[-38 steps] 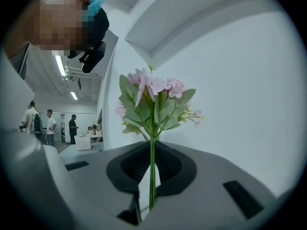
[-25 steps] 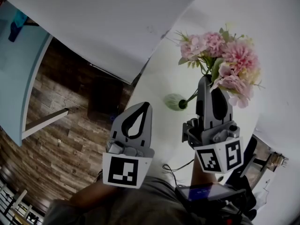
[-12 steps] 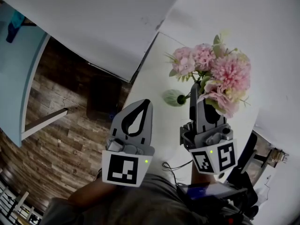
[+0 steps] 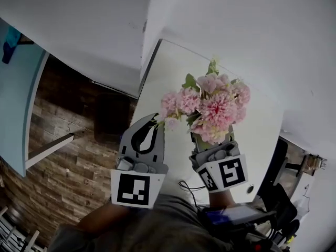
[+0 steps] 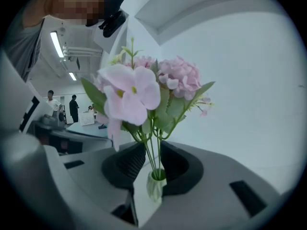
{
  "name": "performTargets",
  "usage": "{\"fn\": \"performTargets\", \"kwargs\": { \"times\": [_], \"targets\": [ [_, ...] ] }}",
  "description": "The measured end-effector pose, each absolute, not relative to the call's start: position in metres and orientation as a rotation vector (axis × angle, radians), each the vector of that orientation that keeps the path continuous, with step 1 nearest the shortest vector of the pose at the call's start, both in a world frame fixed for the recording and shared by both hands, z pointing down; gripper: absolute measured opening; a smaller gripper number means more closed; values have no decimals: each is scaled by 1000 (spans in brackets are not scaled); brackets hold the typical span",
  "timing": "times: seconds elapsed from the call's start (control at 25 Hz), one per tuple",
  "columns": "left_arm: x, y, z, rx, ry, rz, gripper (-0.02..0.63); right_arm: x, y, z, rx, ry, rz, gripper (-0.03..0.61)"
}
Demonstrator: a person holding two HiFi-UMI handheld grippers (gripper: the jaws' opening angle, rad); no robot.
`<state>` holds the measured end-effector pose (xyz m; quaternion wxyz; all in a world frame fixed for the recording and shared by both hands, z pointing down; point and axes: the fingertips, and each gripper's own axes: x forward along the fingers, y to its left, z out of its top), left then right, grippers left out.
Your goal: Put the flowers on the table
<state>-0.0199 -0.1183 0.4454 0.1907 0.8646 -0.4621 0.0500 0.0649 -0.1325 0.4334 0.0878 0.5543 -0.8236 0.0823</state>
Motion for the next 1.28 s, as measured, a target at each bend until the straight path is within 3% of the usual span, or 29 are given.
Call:
{"fn": "performTargets", "kwargs": {
  "times": [0.4, 0.96, 1.28],
  "targets": [
    [-29, -93, 430, 2476, -1268, 107, 8, 55, -91, 450, 1614, -2344, 249, 163],
    [-24, -30, 417, 2574, -1281, 163, 8, 52, -25, 450, 1661, -2359, 306, 149],
    [151, -14, 440, 2638, -1455, 254, 8, 204, -13, 473, 1648, -2555, 361, 67]
  ]
}}
